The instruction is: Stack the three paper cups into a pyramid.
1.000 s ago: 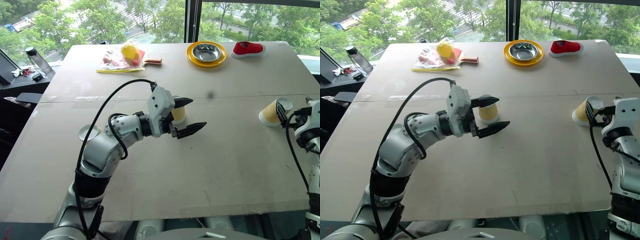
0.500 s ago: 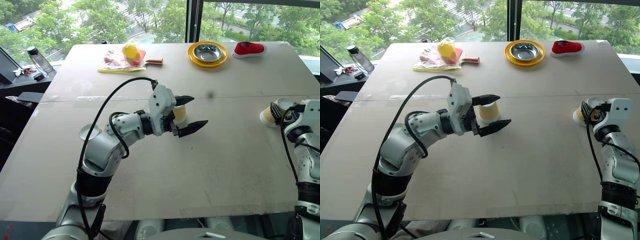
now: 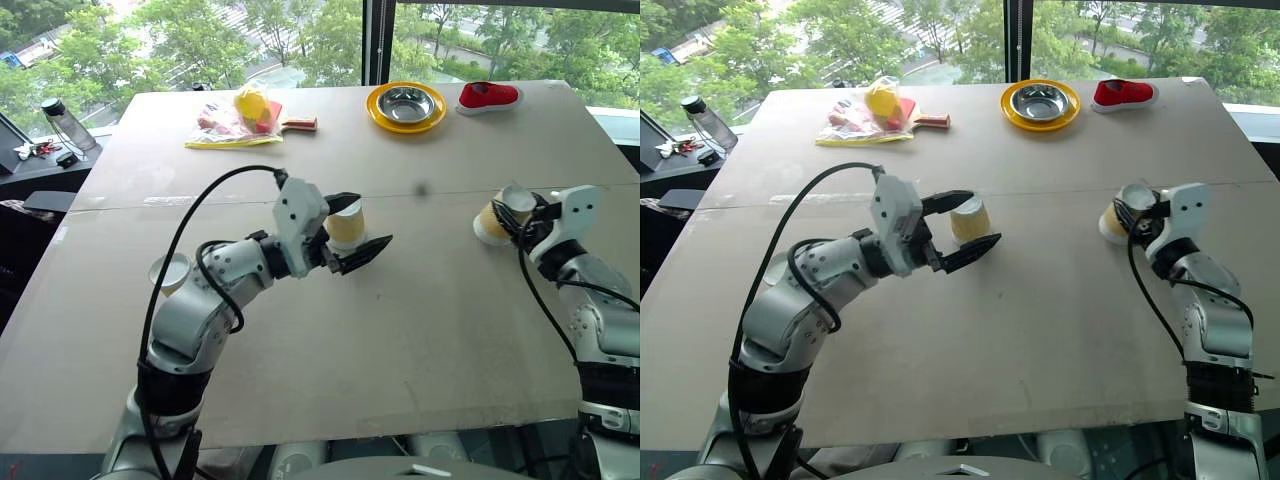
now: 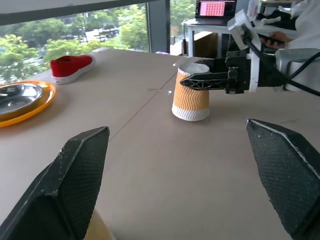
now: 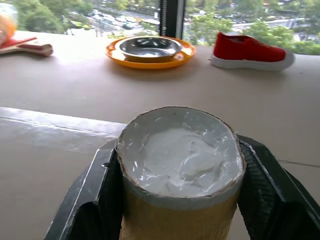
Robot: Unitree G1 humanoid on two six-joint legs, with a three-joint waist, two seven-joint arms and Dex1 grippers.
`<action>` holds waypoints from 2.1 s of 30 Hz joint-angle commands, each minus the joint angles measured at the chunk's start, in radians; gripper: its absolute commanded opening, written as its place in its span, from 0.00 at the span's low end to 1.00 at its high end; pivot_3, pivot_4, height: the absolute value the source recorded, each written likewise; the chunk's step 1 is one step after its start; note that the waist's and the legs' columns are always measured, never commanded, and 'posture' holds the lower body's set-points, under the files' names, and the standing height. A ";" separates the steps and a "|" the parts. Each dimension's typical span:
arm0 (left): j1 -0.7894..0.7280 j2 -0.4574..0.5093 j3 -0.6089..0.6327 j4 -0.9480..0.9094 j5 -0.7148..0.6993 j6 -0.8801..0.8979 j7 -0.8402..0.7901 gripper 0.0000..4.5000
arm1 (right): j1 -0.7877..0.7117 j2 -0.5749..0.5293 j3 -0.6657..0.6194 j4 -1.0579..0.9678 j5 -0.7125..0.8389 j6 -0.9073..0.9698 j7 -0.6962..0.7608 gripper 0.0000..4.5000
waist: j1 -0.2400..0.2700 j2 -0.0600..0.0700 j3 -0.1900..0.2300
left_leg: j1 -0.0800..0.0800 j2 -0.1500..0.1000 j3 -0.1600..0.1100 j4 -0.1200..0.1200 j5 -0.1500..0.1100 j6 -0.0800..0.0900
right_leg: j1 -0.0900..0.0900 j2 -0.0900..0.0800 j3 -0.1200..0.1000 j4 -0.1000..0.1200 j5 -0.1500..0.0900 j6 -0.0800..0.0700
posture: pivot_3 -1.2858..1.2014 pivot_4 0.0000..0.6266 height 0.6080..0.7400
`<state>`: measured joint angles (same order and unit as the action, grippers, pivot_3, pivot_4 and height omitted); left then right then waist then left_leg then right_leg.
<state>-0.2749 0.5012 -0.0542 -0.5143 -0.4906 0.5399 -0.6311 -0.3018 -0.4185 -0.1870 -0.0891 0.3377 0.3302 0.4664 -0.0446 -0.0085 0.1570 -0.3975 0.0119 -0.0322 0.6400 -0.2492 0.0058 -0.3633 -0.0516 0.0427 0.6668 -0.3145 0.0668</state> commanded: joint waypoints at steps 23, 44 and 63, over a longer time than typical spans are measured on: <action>0.223 -0.045 0.071 -0.173 0.091 -0.041 0.189 1.00 | -0.289 0.187 0.271 0.286 -0.095 -0.127 0.162 0.50 | 0.025 -0.001 0.000 | -0.001 -0.002 -0.001 0.004 0.000 0.001 | 0.000 -0.002 -0.002 0.002 0.000 0.000 | 0.52 0.24 1.00; 0.579 -0.223 0.112 -0.501 0.315 -0.096 0.506 1.00 | -0.018 -0.083 0.099 -0.103 0.210 -0.010 0.465 0.99 | 0.031 -0.001 0.000 | -0.002 -0.002 -0.002 0.002 -0.003 0.004 | 0.002 -0.004 -0.001 -0.002 0.000 0.000 | 0.52 0.24 1.00; 0.661 -0.434 0.259 -0.374 0.429 -0.159 0.690 1.00 | 0.171 -0.193 0.090 -0.290 0.414 -0.016 0.717 0.99 | 0.035 -0.004 0.000 | -0.001 -0.003 -0.003 0.008 -0.004 0.006 | 0.007 -0.003 -0.004 -0.004 0.000 0.000 | 0.52 0.24 1.00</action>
<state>0.4031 0.0574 0.1908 -0.8868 -0.0642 0.4079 0.0672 -0.1266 -0.6149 -0.0745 -0.3463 0.7341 0.3275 1.1836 -0.0093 -0.0129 0.1575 -0.3985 0.0090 -0.0352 0.6474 -0.2530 0.0119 -0.3561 -0.0543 0.0388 0.6630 -0.3144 0.0664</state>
